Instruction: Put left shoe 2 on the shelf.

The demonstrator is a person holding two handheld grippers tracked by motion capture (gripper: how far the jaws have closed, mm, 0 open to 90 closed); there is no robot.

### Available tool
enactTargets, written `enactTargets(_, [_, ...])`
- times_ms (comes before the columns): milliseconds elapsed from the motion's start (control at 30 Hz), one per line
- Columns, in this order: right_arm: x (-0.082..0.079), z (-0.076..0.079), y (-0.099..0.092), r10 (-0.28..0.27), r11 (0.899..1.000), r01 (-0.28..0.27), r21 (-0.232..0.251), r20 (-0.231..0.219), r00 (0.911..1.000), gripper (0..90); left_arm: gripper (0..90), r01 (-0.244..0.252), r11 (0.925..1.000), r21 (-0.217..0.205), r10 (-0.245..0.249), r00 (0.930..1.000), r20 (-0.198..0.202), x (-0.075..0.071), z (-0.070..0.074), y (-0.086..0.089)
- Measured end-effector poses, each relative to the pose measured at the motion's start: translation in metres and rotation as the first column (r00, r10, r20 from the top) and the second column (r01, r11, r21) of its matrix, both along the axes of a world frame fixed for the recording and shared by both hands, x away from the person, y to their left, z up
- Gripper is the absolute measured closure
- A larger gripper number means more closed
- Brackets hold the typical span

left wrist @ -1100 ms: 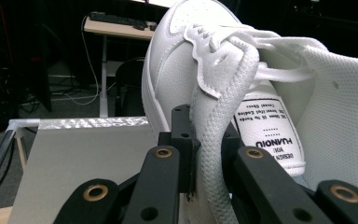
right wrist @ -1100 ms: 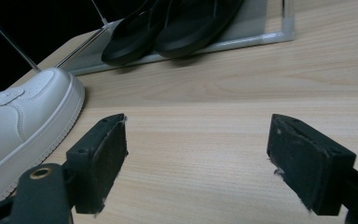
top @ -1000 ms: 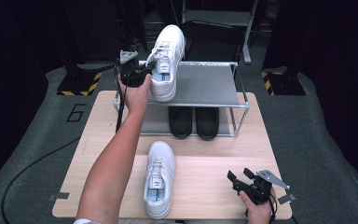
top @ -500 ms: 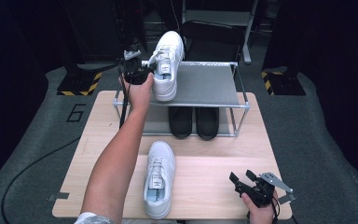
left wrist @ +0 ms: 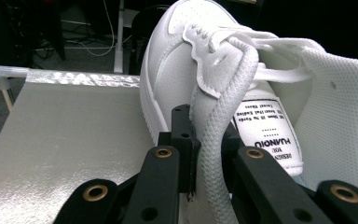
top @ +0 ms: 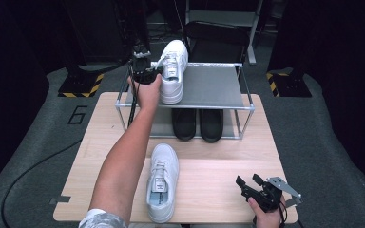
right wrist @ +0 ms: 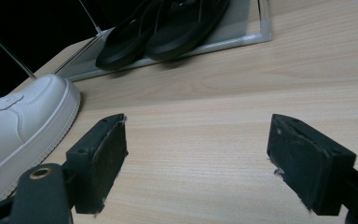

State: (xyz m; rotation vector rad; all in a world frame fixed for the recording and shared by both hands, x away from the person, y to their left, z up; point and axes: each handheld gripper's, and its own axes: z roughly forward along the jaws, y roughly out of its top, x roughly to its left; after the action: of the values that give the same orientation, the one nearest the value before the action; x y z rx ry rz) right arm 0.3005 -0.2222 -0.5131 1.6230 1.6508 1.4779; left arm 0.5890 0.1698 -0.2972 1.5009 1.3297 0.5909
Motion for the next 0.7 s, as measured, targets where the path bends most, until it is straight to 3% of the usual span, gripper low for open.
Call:
enactTargets(200, [-0.001, 0.0, -0.001, -0.003, 1.0, 0.003, -0.001, -0.002, 1.0, 19.8, 83.2, 0.002, 0.9999, 0.01, -0.002, 0.9999, -0.013, 0.005, -0.001, -0.007])
enactTargets(500, [-0.002, 0.0, -0.002, -0.008, 1.0, 0.008, 0.003, -0.002, 1.0, 19.8, 82.4, -0.001, 1.0, 0.004, 0.002, 0.9962, -0.087, 0.015, -0.006, -0.014])
enactTargets(700, [-0.003, 0.0, -0.003, -0.004, 1.0, 0.004, 0.002, -0.004, 1.0, 19.8, 81.7, 0.01, 0.9989, 0.046, -0.006, 0.9945, -0.104, 0.019, -0.012, -0.018])
